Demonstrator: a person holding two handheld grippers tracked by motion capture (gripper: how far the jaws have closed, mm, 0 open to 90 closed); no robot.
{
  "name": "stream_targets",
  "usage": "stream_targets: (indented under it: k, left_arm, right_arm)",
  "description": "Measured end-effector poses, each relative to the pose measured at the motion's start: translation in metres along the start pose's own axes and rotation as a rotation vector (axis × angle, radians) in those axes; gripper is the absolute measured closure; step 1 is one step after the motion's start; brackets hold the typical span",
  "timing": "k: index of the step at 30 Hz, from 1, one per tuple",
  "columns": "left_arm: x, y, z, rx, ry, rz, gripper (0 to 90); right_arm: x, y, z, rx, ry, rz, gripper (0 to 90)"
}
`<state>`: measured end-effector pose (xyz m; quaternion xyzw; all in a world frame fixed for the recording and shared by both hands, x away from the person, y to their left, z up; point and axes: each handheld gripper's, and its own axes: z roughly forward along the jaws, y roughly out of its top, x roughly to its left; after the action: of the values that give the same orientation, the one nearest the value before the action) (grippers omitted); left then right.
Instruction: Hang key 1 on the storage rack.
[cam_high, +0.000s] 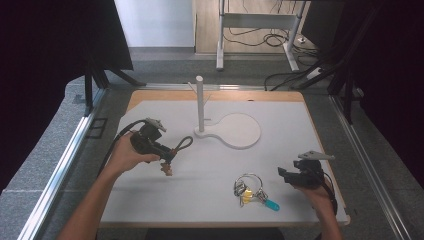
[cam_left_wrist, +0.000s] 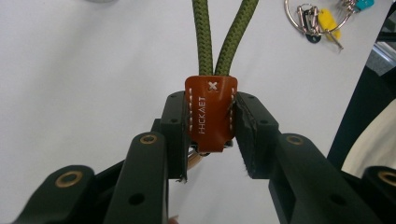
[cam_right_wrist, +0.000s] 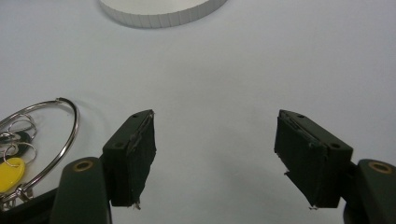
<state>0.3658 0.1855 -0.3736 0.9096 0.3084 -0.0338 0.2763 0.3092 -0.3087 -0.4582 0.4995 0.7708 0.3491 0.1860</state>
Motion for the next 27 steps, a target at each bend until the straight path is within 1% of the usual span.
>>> stream_targets:
  k: [6,7,8,12,15,18,21,27]
  left_arm:
    - [0.008,0.009,-0.008,-0.002,-0.005,-0.01,66.9]
    - [0.011,0.013,-0.01,0.006,0.0,-0.011,66.9]
    - [0.011,0.013,-0.01,0.006,0.0,-0.011,66.9]
    - [0.019,0.02,-0.015,0.019,0.004,-0.024,66.9]
    - [0.026,0.024,-0.017,0.006,-0.003,-0.037,66.9]
    - [0.031,0.026,-0.021,0.006,0.001,-0.05,66.9]
    - [0.034,0.029,-0.023,-0.012,-0.004,-0.066,66.9]
    - [0.04,0.033,-0.029,-0.038,-0.012,-0.075,66.9]
  right_arm:
    - [-0.001,0.0,0.001,0.008,0.001,0.001,28.9]
    - [-0.001,-0.001,0.001,0.01,0.001,0.003,29.0]
    - [-0.001,-0.001,0.001,0.01,0.001,0.003,29.0]
    - [-0.001,-0.001,0.002,0.008,-0.004,0.003,29.0]
    - [-0.002,-0.001,0.002,0.008,-0.004,0.001,29.1]
    - [-0.003,-0.002,0.002,0.008,-0.005,0.005,29.2]
    - [-0.004,-0.002,0.002,0.011,-0.005,0.01,29.2]
    - [-0.004,-0.002,0.002,0.006,-0.015,0.017,30.1]
